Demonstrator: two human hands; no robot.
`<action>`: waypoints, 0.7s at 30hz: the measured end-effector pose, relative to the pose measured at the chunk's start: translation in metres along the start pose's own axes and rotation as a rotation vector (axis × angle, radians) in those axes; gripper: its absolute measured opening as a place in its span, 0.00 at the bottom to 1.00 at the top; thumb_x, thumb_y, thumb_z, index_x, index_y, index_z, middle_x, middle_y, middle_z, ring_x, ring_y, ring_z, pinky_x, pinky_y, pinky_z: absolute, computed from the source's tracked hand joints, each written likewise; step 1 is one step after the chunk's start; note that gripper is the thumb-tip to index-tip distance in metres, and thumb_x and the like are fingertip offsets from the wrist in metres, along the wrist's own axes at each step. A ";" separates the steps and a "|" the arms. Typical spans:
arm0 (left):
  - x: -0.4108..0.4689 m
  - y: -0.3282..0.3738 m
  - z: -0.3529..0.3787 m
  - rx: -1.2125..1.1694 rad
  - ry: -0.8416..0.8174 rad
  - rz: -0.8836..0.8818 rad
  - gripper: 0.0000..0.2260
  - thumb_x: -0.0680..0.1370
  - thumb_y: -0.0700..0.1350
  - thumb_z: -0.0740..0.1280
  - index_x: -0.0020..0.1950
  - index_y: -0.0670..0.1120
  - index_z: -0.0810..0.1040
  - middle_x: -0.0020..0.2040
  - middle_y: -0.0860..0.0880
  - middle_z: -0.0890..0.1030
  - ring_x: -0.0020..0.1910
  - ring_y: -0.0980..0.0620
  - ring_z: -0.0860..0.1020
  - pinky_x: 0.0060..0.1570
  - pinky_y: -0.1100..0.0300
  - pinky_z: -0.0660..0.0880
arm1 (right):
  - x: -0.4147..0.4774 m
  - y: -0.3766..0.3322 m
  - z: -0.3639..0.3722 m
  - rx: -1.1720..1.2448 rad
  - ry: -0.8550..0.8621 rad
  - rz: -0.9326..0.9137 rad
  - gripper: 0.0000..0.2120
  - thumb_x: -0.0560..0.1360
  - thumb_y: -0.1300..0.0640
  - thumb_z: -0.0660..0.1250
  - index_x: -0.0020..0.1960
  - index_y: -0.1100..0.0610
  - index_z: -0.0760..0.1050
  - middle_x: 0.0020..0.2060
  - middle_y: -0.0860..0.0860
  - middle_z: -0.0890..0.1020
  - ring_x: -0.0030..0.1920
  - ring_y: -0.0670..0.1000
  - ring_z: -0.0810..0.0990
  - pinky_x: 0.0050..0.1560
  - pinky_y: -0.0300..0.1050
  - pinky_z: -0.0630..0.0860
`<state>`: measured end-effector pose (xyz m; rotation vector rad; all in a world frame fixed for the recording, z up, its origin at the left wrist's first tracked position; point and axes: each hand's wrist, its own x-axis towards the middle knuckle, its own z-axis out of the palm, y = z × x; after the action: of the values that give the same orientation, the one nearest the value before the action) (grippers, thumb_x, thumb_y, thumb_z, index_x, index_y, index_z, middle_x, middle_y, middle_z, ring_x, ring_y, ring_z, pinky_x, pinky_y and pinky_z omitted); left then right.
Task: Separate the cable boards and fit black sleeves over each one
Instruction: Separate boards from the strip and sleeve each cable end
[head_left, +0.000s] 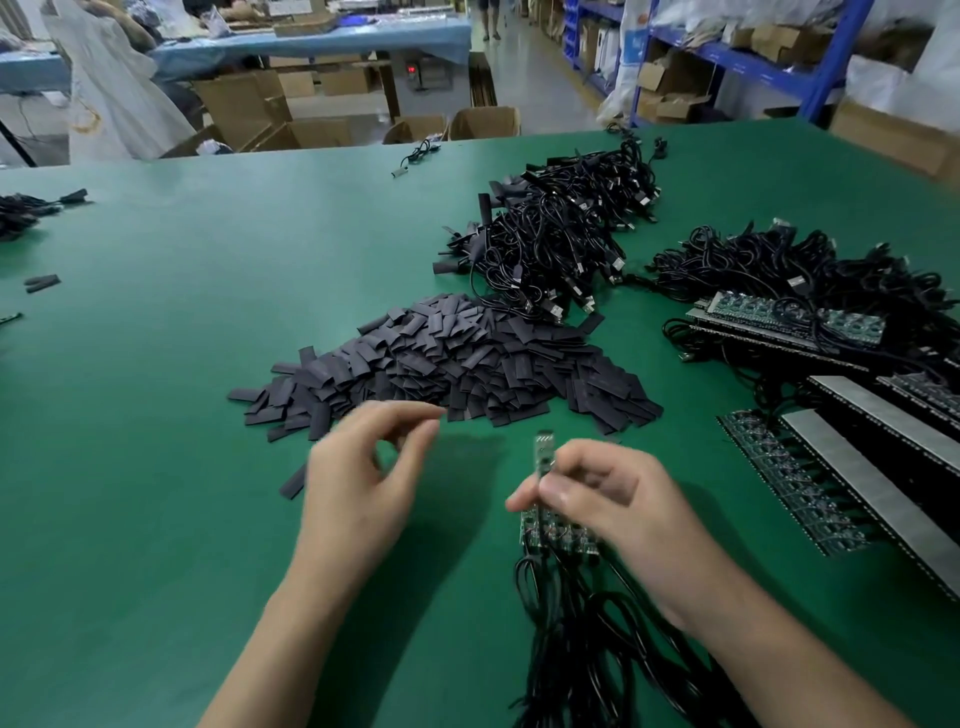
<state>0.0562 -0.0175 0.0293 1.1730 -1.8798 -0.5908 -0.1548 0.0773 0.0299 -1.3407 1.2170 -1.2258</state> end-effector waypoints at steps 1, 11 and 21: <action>0.003 -0.006 -0.006 0.176 0.090 -0.003 0.09 0.77 0.38 0.72 0.54 0.51 0.85 0.48 0.55 0.83 0.45 0.56 0.79 0.47 0.62 0.74 | 0.000 -0.004 -0.005 0.196 -0.001 0.025 0.07 0.76 0.51 0.70 0.43 0.51 0.84 0.41 0.53 0.87 0.43 0.50 0.85 0.49 0.42 0.81; 0.012 -0.035 -0.036 0.728 -0.133 -0.462 0.15 0.76 0.44 0.64 0.63 0.48 0.73 0.61 0.44 0.75 0.62 0.41 0.70 0.55 0.47 0.72 | 0.000 -0.008 -0.046 0.439 0.149 0.050 0.09 0.77 0.48 0.68 0.43 0.53 0.78 0.25 0.46 0.67 0.25 0.46 0.66 0.29 0.39 0.66; 0.009 -0.027 -0.029 0.458 -0.065 -0.203 0.17 0.73 0.36 0.71 0.58 0.52 0.80 0.44 0.56 0.82 0.43 0.50 0.81 0.46 0.55 0.75 | 0.000 0.008 -0.011 -0.443 0.124 -0.016 0.06 0.79 0.43 0.68 0.47 0.44 0.77 0.34 0.49 0.78 0.37 0.54 0.78 0.45 0.54 0.78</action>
<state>0.0919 -0.0366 0.0292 1.6708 -2.0277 -0.3122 -0.1663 0.0763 0.0224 -1.6102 1.6362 -1.1004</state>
